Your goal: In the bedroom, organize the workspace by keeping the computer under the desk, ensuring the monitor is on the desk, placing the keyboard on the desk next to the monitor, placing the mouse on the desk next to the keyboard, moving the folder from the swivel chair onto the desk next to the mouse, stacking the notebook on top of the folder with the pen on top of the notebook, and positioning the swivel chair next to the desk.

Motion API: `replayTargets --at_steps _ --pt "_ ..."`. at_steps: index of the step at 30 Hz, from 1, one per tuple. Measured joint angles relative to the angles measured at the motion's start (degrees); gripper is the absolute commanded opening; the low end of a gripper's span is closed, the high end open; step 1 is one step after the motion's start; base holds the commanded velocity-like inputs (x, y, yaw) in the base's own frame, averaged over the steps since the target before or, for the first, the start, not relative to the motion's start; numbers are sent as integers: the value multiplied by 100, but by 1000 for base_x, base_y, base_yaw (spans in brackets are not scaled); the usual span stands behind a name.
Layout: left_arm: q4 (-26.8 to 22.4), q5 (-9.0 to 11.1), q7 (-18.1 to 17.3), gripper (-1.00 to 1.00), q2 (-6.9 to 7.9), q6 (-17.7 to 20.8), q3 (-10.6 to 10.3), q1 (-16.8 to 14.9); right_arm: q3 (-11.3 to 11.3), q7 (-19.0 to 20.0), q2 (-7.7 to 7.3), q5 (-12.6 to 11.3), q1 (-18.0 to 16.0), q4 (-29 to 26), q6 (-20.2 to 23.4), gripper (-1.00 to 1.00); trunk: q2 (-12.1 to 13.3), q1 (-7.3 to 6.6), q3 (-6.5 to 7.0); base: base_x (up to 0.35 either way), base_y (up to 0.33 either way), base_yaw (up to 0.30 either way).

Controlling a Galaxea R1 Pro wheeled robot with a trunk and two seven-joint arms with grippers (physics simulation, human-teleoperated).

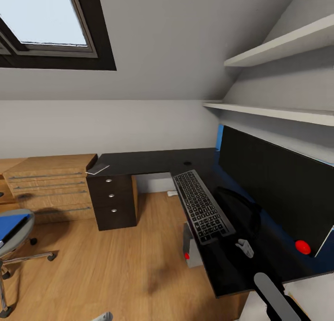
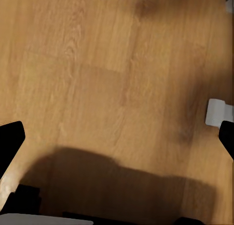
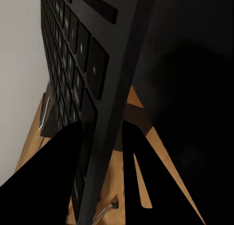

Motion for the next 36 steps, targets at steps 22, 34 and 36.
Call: replayTargets --at_steps 22,34,36 --pt "1 0 0 100 2 0 0 0 -397 9 22 -14 -1 410 283 -100 0 0 0 0 -58 0" --pt "1 0 1 100 3 0 0 0 -390 16 43 -14 -3 627 463 -100 0 0 0 0 -12 0" --pt "1 0 1 100 5 0 0 0 -389 16 43 -15 -3 627 464 -100 0 0 0 0 0 0"
